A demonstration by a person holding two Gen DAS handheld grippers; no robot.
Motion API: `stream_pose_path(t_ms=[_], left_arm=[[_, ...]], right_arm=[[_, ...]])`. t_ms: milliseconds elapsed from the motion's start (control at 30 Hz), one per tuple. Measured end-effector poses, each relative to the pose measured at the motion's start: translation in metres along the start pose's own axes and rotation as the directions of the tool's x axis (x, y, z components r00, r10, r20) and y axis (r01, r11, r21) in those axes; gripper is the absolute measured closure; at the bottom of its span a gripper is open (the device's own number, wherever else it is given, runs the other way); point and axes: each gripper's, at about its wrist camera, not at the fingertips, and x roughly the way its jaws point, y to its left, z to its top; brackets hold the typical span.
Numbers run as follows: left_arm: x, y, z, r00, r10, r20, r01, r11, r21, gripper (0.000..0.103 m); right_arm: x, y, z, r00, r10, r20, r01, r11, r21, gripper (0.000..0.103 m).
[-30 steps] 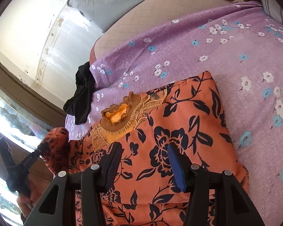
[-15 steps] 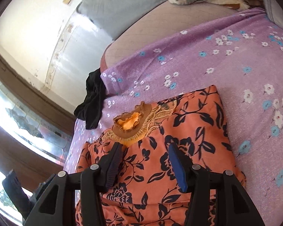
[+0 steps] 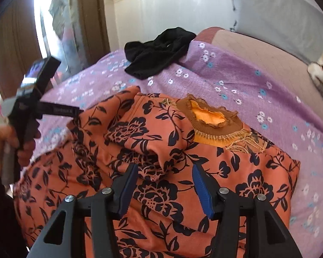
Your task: Fold small clothes
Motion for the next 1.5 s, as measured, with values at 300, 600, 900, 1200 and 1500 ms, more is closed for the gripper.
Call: stream_pose_path(t_ms=[300, 600, 900, 1200, 1500], left_arm=[[0.011, 0.004, 0.003, 0.997, -0.052, -0.050, 0.049, 0.998, -0.046, 0.014], [0.010, 0.003, 0.007, 0.998, -0.049, -0.038, 0.047, 0.998, -0.039, 0.014], [0.005, -0.003, 0.002, 1.000, 0.013, -0.006, -0.013, 1.000, -0.012, 0.014], [0.006, 0.007, 0.002, 1.000, -0.004, -0.021, 0.003, 0.999, -0.042, 0.014], [0.001, 0.010, 0.010, 0.998, -0.057, -0.012, 0.056, 0.996, -0.062, 0.014]], right_arm=[[0.071, 0.068, 0.037, 0.988, -0.043, -0.145, -0.011, 0.934, -0.357, 0.046], [0.072, 0.025, 0.053, 0.981, 0.136, -0.135, -0.150, 0.984, -0.094, 0.094], [-0.024, -0.087, 0.020, 0.981, 0.171, 0.088, -0.190, 0.932, 0.309, 0.092], [0.019, 0.018, 0.045, 0.977, 0.207, -0.049, -0.207, 0.978, 0.020, 0.029], [0.095, 0.062, 0.052, 0.989, 0.007, -0.147, -0.036, 0.980, -0.194, 0.033]])
